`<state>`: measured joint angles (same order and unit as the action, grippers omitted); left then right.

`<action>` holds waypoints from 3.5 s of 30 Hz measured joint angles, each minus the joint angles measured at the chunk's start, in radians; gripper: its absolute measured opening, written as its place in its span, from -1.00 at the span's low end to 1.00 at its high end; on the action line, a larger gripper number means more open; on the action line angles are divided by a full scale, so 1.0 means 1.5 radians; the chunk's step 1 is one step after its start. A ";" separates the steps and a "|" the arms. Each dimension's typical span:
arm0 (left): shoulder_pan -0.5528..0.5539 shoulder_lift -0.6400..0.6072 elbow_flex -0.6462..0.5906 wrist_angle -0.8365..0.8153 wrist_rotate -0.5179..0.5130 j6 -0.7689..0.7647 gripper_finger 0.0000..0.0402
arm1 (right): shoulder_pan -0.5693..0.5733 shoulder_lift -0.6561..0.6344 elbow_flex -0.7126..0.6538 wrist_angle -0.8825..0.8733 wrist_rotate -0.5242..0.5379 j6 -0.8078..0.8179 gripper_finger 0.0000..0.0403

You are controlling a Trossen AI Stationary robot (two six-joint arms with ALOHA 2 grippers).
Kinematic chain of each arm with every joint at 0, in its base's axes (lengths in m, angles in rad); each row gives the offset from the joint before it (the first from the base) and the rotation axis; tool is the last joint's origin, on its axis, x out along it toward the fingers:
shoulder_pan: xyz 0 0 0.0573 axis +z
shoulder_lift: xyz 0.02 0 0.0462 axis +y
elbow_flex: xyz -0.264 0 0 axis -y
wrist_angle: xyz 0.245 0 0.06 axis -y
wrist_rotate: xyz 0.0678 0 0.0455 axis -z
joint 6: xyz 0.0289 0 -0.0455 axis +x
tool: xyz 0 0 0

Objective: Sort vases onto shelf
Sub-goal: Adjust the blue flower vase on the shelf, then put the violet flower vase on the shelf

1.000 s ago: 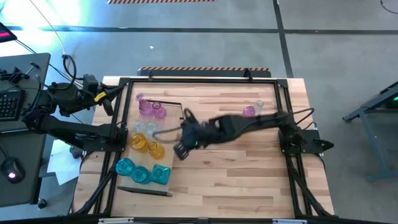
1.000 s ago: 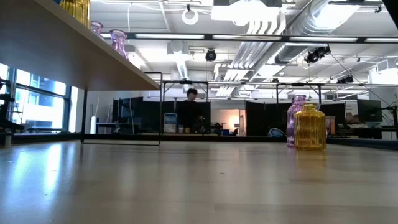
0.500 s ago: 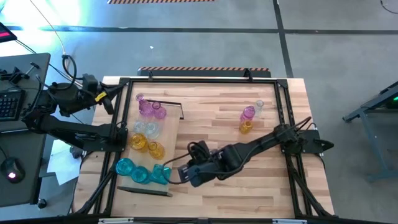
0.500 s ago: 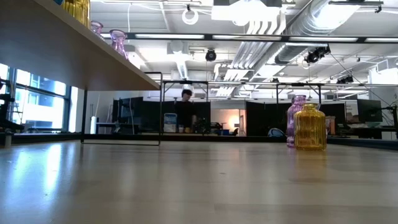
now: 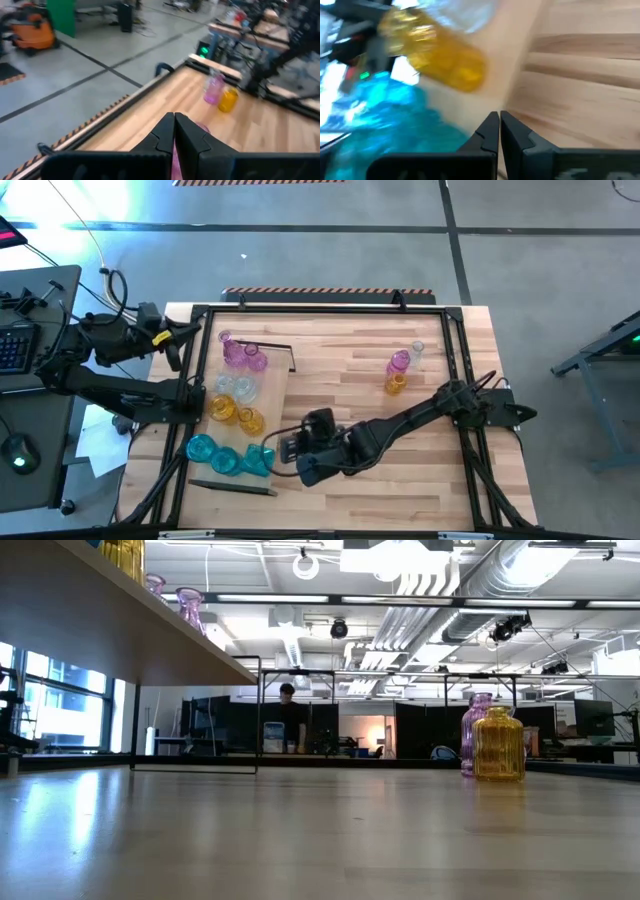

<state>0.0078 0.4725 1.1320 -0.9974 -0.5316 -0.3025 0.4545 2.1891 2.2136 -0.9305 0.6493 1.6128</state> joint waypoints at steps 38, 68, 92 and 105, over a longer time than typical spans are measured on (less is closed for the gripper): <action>0.000 -0.001 0.000 -0.050 0.068 0.024 -0.98 | 0.014 0.091 -0.003 0.268 0.021 0.030 -1.00; 0.000 0.000 0.130 -0.054 0.127 0.028 -0.98 | -0.116 -0.086 0.071 -0.295 -0.010 -0.270 -1.00; 0.000 0.104 0.126 -0.059 0.014 -0.022 -0.65 | -0.476 -0.170 -0.025 -0.427 -0.188 -0.871 0.15; 0.000 0.168 0.126 -0.012 -0.065 -0.001 -0.56 | -0.556 -0.527 -0.583 -0.188 -0.297 -0.770 0.13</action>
<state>0.0078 0.7241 1.3209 -1.0159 -0.6292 -0.3045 -0.3801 1.3990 1.3387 -1.2129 0.2035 0.4574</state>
